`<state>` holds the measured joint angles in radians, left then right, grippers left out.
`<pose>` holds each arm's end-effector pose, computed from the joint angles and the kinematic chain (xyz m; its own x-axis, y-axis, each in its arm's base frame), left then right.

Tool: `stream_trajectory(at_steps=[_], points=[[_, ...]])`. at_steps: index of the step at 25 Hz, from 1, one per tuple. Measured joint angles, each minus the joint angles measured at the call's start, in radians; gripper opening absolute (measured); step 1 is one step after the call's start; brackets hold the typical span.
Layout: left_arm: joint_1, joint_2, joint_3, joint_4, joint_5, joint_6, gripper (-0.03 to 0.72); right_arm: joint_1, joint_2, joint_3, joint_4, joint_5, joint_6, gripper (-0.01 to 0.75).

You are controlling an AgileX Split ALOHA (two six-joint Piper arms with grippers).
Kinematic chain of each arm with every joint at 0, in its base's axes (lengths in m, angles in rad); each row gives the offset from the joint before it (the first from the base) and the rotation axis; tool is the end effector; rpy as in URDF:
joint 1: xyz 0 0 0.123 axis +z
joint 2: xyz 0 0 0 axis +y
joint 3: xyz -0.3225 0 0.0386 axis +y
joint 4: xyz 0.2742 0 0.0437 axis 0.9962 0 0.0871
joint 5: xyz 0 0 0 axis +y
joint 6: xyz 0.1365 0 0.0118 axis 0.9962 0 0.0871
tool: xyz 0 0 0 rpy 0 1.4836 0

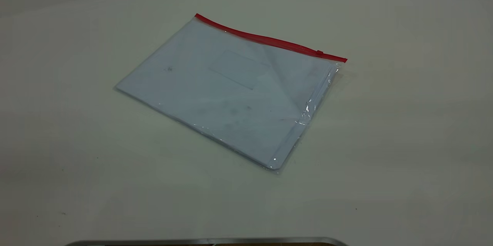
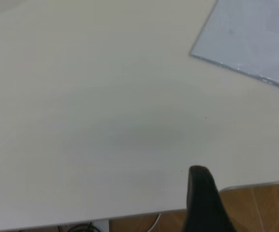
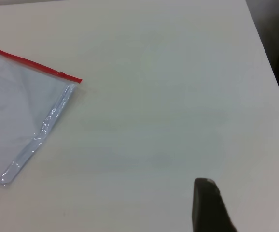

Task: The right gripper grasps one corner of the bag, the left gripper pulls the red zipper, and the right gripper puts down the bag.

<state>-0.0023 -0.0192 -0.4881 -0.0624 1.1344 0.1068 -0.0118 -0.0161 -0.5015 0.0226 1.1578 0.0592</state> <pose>0.0126 -0.0078 0.2565 -0.5077 0.0814 -0.8577 0.0919 0.9950 0.0400 0.0101 0.0027 0.2580 -0.5243 0.0744 -0.8483 0.0300 0.9972 0.0689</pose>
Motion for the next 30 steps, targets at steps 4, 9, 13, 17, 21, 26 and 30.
stream_trajectory(at_steps=[4, 9, 13, 17, 21, 26, 30], points=[[0.0, 0.0, 0.0, 0.0, 0.0, 0.0, 0.511, 0.0, 0.0, 0.0, 0.0, 0.0, 0.0, 0.435], [0.0, 0.0, 0.0, 0.0, 0.0, 0.0, 0.511, 0.0, 0.0, 0.0, 0.0, 0.0, 0.0, 0.435], [0.0, 0.0, 0.0, 0.0, 0.0, 0.0, 0.511, 0.0, 0.0, 0.0, 0.0, 0.0, 0.0, 0.435], [0.0, 0.0, 0.0, 0.0, 0.0, 0.0, 0.511, 0.0, 0.0, 0.0, 0.004, -0.019, 0.0, 0.435], [0.0, 0.0, 0.0, 0.0, 0.0, -0.001, 0.511, 0.0, 0.0, 0.0, 0.078, -0.071, 0.0, 0.435], [0.0, 0.0, 0.0, 0.0, 0.0, -0.002, 0.511, 0.001, 0.0, 0.0, 0.121, -0.192, -0.001, 0.435], [0.0, 0.045, -0.027, 0.0, -0.057, -0.042, 0.511, 0.002, 0.078, 0.0, 0.18, -0.299, -0.022, 0.435]])
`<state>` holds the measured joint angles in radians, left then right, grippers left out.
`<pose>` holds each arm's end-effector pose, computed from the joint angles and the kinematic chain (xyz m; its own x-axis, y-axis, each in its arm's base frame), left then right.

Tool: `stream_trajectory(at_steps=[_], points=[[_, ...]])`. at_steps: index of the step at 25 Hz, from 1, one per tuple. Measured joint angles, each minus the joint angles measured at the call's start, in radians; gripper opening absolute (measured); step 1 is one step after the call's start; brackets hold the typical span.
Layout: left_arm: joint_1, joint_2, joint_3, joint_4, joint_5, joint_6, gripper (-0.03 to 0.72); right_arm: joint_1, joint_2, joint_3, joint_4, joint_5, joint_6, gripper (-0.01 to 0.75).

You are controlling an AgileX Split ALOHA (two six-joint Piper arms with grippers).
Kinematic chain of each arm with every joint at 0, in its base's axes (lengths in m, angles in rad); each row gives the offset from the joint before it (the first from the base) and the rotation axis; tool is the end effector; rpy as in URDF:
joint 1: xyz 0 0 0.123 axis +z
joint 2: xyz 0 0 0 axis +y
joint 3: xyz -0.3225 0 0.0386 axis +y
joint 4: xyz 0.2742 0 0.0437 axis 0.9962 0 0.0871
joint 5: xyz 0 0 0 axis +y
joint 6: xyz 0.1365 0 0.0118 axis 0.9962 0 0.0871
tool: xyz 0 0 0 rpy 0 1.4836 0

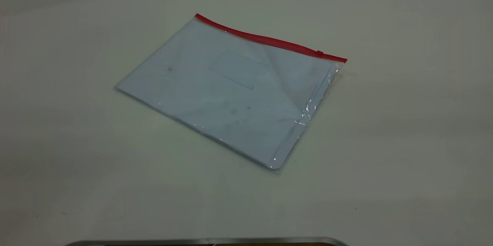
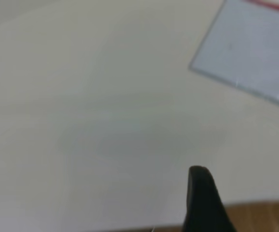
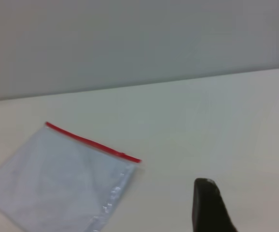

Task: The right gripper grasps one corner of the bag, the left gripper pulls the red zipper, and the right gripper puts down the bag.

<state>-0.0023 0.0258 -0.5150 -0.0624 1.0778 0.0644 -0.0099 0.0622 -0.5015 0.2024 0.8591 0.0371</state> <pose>0.0200 -0.0076 0.2716 -0.4779 0.0359 -0.8777 0.0672 0.9977 0.0042 0.0387 0.0205 0.2947 -0.3350 0.1709 -0.9266 -0.0789 0.9749 0.2083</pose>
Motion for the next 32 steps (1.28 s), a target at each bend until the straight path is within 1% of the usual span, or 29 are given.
stream_trajectory(at_steps=[2, 4, 8, 12, 15, 18, 22, 25, 29, 32], points=[[0.0, 0.077, -0.011, 0.0, -0.074, -0.017, 0.511, 0.0, 0.093, 0.0, 0.029, -0.043, -0.043, 0.435], [0.0, 0.174, -0.012, 0.0, -0.182, -0.021, 0.511, 0.0, 0.218, 0.0, 0.041, -0.086, -0.101, 0.441], [0.0, 0.433, -0.029, -0.004, -0.391, -0.02, 0.511, 0.0, 0.476, 0.0, 0.073, -0.168, -0.234, 0.483], [0.0, 0.697, -0.092, -0.035, -0.503, -0.013, 0.511, 0.0, 0.72, 0.0, 0.227, -0.268, -0.419, 0.535], [0.0, 0.858, -0.154, -0.046, -0.554, 0.034, 0.511, 0.0, 0.925, 0.001, 0.456, -0.341, -0.567, 0.539], [0.0, 0.985, -0.202, -0.067, -0.59, 0.068, 0.511, 0.0, 1.119, 0.001, 0.708, -0.396, -0.734, 0.521], [0.0, 1.111, -0.258, -0.102, -0.607, 0.077, 0.511, 0.0, 1.372, -0.006, 1.028, -0.425, -1.015, 0.49], [0.0, 1.174, -0.292, -0.116, -0.612, 0.079, 0.511, 0.0, 1.544, -0.047, 1.234, -0.444, -1.234, 0.484], [0.0, 1.226, -0.33, -0.12, -0.617, 0.079, 0.511, 0.0, 1.771, -0.151, 1.438, -0.449, -1.481, 0.483], [0.0, 1.245, -0.342, -0.123, -0.621, 0.079, 0.511, 0.0, 1.941, -0.265, 1.494, -0.408, -1.592, 0.485]])
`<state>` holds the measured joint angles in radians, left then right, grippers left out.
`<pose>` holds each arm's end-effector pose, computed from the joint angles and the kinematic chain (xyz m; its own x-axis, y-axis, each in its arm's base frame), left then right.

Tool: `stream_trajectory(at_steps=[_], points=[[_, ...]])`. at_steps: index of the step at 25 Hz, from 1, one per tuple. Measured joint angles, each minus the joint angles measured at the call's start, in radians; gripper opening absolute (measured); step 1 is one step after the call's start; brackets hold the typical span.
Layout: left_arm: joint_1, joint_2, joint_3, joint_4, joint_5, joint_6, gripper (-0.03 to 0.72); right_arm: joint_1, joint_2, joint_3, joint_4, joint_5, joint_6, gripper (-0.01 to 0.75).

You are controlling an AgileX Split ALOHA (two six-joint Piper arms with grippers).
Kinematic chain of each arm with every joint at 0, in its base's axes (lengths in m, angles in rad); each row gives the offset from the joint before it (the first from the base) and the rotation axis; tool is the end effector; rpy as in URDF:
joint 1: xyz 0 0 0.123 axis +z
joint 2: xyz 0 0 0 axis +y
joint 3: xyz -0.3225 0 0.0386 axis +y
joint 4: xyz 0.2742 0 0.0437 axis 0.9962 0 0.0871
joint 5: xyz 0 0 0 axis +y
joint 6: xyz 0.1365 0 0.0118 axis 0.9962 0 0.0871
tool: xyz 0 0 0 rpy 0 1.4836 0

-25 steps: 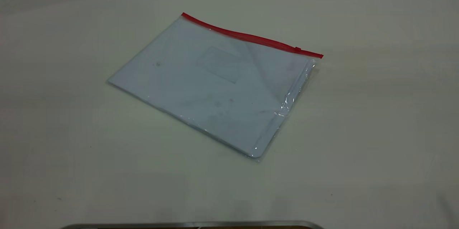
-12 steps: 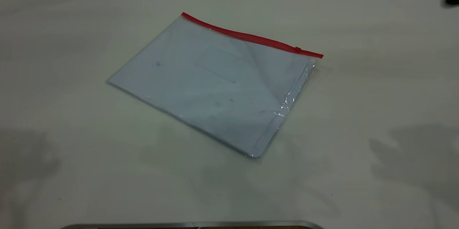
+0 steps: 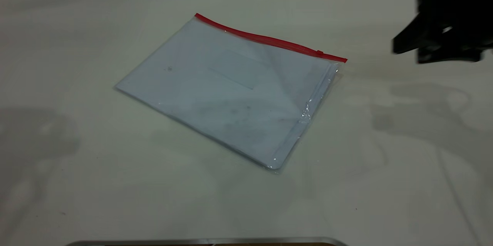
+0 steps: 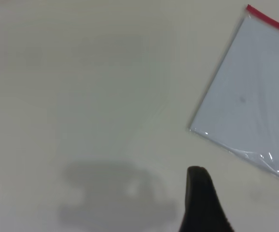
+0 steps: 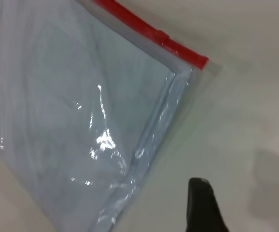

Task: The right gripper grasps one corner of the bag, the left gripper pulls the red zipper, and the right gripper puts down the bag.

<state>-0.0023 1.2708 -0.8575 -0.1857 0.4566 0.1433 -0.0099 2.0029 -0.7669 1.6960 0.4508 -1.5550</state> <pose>0.3076 -0.0119 0.2767 -0.7016 -0.0221 -0.7123 0.0438 0.9963 -0.0739 0.3594 0.0558 0.0457 -0.9048 0.1479 -0.3993 -0.0528 0.8915 0.4499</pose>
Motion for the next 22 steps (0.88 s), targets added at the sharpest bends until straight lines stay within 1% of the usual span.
stream_trajectory(at_steps=[5, 9, 12, 15, 18, 22], points=[[0.0, 0.006, -0.003, -0.019, 0.0, 0.0, 0.511, 0.0, 0.254, -0.202, 0.011, 0.11, -0.052, 0.533], [0.0, 0.006, -0.006, -0.02, 0.0, 0.0, 0.511, 0.0, 0.409, -0.353, -0.004, 0.173, -0.061, 0.54], [0.0, 0.006, -0.006, -0.023, 0.0, -0.001, 0.511, 0.0, 0.5, -0.431, -0.011, 0.275, -0.061, 0.542], [0.0, 0.006, -0.006, -0.025, 0.0, -0.002, 0.511, 0.0, 0.547, -0.478, -0.005, 0.335, -0.059, 0.543], [0.0, 0.006, -0.006, -0.027, 0.0, -0.003, 0.511, 0.005, 0.568, -0.495, 0.029, 0.346, -0.057, 0.543], [0.0, 0.006, -0.006, -0.06, 0.0, -0.003, 0.511, 0.039, 0.571, -0.497, 0.075, 0.345, -0.067, 0.543]])
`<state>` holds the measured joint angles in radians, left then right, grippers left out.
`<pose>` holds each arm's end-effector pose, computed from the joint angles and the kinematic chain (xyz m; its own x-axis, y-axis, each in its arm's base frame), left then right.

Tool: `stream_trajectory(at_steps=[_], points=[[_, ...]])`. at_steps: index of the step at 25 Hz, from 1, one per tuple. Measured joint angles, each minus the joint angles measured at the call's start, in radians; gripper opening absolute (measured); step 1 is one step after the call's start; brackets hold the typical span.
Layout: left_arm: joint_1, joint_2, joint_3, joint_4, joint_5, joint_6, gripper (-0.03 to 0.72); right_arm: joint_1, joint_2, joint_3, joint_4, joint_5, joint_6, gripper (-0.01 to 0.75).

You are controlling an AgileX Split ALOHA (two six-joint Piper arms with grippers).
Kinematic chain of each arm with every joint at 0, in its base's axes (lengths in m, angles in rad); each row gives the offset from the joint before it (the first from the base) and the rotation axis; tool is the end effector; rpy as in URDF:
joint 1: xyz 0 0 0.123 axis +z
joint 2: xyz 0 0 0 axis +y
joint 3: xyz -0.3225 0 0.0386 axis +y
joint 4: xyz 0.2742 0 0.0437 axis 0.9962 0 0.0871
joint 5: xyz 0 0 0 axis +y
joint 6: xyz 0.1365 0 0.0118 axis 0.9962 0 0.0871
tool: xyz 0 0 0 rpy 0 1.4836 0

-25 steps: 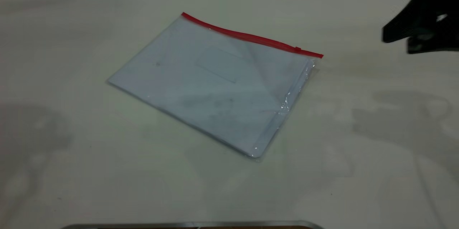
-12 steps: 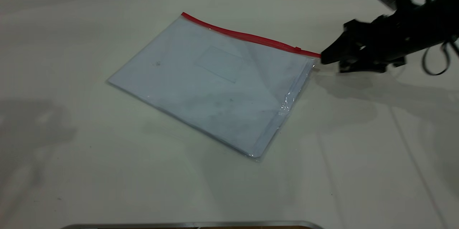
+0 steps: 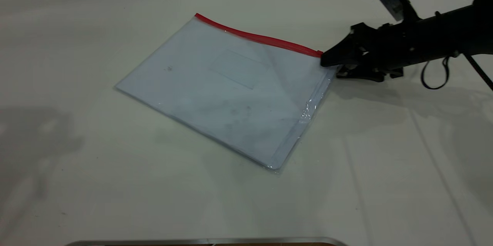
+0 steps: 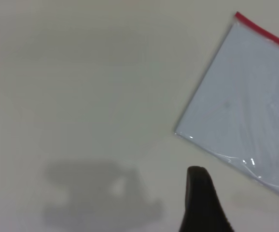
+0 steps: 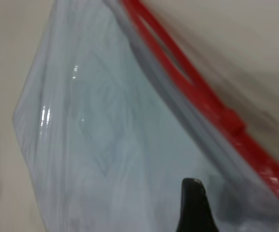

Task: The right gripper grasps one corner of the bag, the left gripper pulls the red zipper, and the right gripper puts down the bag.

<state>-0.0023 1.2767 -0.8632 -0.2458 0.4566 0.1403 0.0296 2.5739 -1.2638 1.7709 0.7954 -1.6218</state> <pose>0.3097 -0.0154 0.2777 -0.7009 -0.0790 -0.7088 0.0225 0.9909 -0.1327 0.4535 0.1095 -0.0732 -0.9188 0.1364 -0.3703 -0.1800 0.6902 0.7008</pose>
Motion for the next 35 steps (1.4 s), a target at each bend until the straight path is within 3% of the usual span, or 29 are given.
stream_trajectory(at_steps=[4, 7, 10, 16, 23, 32, 35], points=[[0.0, 0.0, 0.0, -0.008, 0.0, 0.0, 0.511, 0.054, 0.001, 0.0, 0.011, -0.027, -0.012, 0.532], [0.0, 0.0, 0.0, -0.009, 0.0, 0.0, 0.511, 0.081, 0.003, -0.001, 0.015, -0.05, -0.013, 0.479], [0.0, 0.0, 0.0, -0.01, 0.0, 0.0, 0.511, 0.081, 0.004, -0.001, 0.015, -0.05, -0.013, 0.36], [0.0, 0.0, 0.0, -0.01, 0.0, 0.0, 0.511, 0.069, 0.004, -0.001, 0.015, -0.022, -0.013, 0.047], [0.0, 0.001, 0.0, -0.011, 0.0, -0.001, 0.511, 0.064, 0.004, -0.049, -0.101, 0.107, 0.022, 0.034], [0.0, 0.059, 0.0, -0.012, -0.001, 0.0, 0.511, 0.063, -0.01, -0.227, -0.774, 0.263, 0.383, 0.034], [-0.001, 0.075, 0.0, -0.015, -0.002, 0.0, 0.511, 0.036, -0.026, -0.329, -0.858, 0.274, 0.471, 0.034]])
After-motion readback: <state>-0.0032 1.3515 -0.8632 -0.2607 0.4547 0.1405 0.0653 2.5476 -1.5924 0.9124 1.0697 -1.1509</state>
